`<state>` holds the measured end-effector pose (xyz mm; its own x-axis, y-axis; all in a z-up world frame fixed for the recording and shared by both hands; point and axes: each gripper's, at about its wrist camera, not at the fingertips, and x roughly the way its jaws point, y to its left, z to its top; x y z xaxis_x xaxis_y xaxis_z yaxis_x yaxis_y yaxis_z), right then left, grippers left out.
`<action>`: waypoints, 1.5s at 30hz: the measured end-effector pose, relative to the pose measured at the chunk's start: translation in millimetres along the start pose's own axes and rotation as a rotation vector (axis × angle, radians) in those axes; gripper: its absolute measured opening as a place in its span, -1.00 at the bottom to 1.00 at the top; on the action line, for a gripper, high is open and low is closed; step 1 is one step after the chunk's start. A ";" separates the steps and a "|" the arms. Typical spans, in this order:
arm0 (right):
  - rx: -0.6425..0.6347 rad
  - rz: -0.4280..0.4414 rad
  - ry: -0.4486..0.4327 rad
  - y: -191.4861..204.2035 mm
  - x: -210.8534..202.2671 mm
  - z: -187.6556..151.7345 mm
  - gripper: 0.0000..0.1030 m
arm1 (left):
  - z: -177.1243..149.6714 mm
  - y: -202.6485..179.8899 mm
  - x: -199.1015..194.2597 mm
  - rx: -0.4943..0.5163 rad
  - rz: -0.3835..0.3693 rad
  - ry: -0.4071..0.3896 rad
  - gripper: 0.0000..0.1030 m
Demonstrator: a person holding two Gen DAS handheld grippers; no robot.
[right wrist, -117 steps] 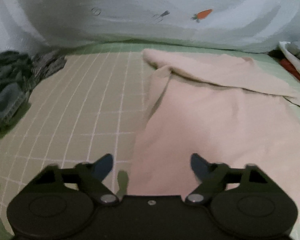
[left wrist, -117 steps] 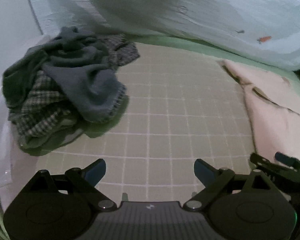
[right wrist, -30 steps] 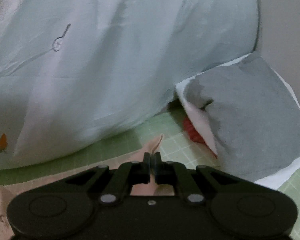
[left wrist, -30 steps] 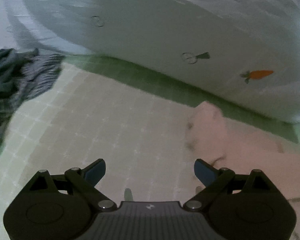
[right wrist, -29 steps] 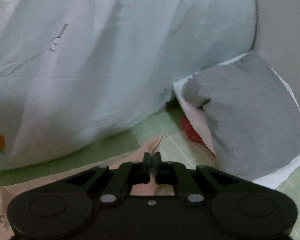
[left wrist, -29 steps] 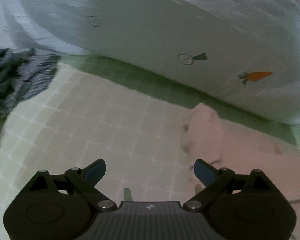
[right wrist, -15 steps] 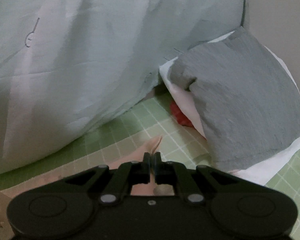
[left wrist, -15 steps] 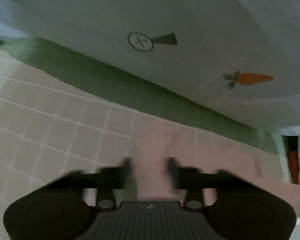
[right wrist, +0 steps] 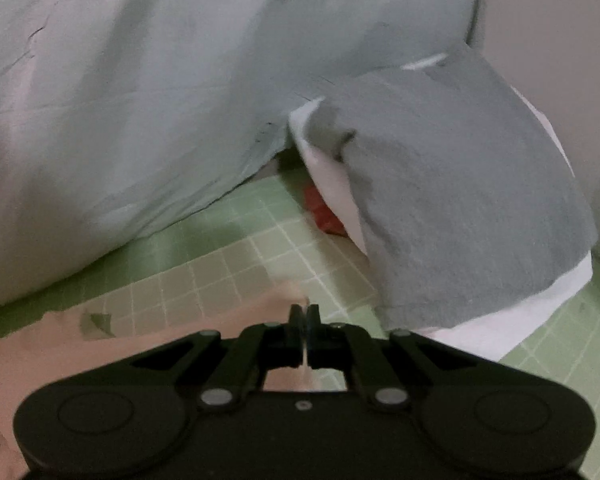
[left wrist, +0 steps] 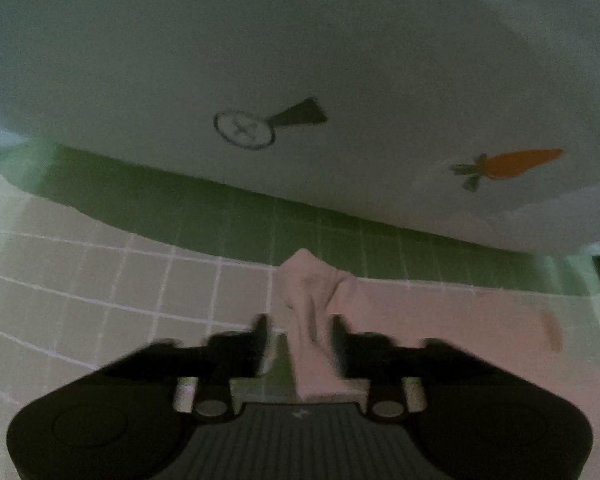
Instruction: Fold clothes
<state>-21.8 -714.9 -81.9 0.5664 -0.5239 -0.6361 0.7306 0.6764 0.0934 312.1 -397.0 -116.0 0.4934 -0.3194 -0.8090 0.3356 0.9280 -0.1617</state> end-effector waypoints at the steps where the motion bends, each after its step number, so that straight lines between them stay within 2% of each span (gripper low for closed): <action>1: 0.002 0.011 -0.008 2.3 -3.4 0.5 -0.97 | -2.7 -0.8 -8.5 0.002 -0.004 -0.012 0.10; 2: 0.006 0.028 -0.016 5.0 -7.6 0.8 -0.97 | -5.6 -1.6 -17.1 0.003 -0.007 -0.023 0.22; 3: 0.003 0.048 -0.025 8.6 -13.0 0.4 -0.97 | -9.3 -2.3 -26.4 0.003 -0.008 -0.027 0.25; 10: -0.103 0.231 -0.061 53.5 -66.4 -22.7 -0.97 | -50.8 4.3 -99.6 -0.026 0.025 -0.064 0.32; 13: -0.188 0.320 -0.050 77.6 -96.5 -47.8 -0.97 | -71.9 13.7 -128.8 -0.041 0.042 -0.073 0.32; 18: -0.292 0.447 0.033 113.5 -136.3 -103.9 -0.97 | -115.9 34.0 -171.1 -0.045 0.076 -0.065 0.32; 22: -0.317 0.479 0.133 132.3 -157.6 -154.3 -0.99 | -156.0 53.9 -198.3 -0.030 0.090 -0.027 0.32; 25: -0.313 0.490 0.189 144.5 -173.8 -186.8 -0.99 | -174.4 70.3 -204.5 -0.017 0.082 0.011 0.32; 29: -0.304 0.442 0.196 160.5 -197.5 -212.9 -0.99 | -187.5 85.3 -213.4 0.039 0.061 0.030 0.33; 31: -0.270 0.397 0.170 163.7 -208.3 -217.9 -0.91 | -192.2 92.0 -219.4 0.074 0.050 0.026 0.41; 32: -0.259 0.372 0.155 163.4 -215.5 -220.9 -0.83 | -194.2 94.3 -221.8 0.086 0.044 0.023 0.48; 34: -0.243 0.317 0.122 161.4 -229.2 -226.4 -0.42 | -196.9 96.6 -223.1 0.103 0.025 0.016 0.56; 35: -0.230 0.283 0.103 158.3 -236.9 -230.3 -0.12 | -198.3 97.8 -223.8 0.112 0.016 0.013 0.63; 36: -0.215 0.248 0.084 154.9 -244.8 -234.4 0.03 | -199.5 98.5 -224.1 0.120 0.006 0.009 0.66; 38: -0.182 0.200 0.061 144.7 -257.7 -241.8 0.09 | -200.7 95.6 -221.4 0.138 -0.016 0.007 0.68; 40: -0.158 0.166 0.043 133.3 -267.5 -248.6 0.36 | -201.4 86.1 -220.6 0.148 -0.025 0.001 0.68; 42: -0.138 0.145 0.022 120.7 -268.3 -246.6 0.98 | -201.6 73.9 -220.7 0.151 -0.029 -0.009 0.69; 45: -0.072 0.133 -0.015 95.3 -256.4 -230.3 1.00 | -201.9 54.6 -220.6 0.155 -0.034 -0.024 0.71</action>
<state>-185.2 -396.9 -86.2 0.6621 -0.4346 -0.6105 0.6198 0.7755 0.1202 59.5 -237.1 -60.4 0.4980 -0.3564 -0.7905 0.4717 0.8763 -0.0979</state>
